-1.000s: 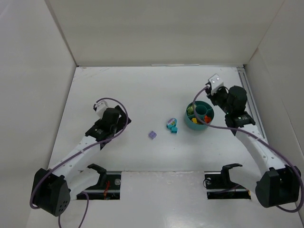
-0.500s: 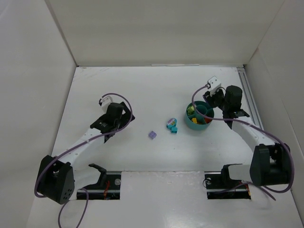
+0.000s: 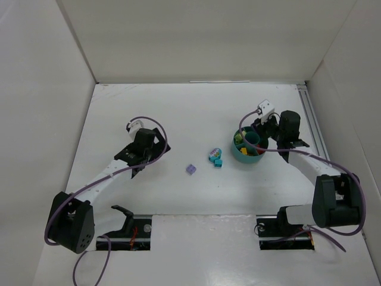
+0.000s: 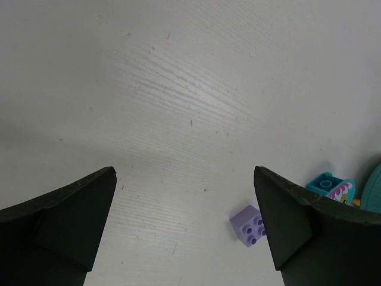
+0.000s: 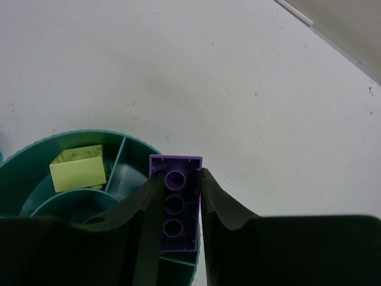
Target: Sort the legos into containers by color
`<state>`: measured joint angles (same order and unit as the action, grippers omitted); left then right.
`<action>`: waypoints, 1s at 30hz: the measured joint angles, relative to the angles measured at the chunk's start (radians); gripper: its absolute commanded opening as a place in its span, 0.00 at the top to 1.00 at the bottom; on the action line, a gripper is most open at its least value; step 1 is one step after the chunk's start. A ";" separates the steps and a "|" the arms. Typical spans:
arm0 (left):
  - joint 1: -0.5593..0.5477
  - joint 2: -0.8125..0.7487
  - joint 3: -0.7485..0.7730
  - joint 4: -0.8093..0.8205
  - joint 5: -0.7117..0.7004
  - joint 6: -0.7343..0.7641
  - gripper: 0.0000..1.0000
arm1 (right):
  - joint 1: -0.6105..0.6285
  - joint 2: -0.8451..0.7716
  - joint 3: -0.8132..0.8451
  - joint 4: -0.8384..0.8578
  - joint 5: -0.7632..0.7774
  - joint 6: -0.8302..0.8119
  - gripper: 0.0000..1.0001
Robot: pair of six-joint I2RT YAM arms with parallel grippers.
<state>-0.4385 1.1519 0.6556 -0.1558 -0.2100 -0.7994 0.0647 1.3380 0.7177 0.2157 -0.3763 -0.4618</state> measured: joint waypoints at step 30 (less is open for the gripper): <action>-0.217 0.262 0.115 0.136 0.121 0.205 0.02 | -0.008 -0.485 -0.040 -0.195 0.146 0.063 0.00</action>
<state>-0.6552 1.4139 0.7708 -0.0196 -0.0895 -0.5945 0.0563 0.8532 0.6777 0.0204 -0.2306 -0.3985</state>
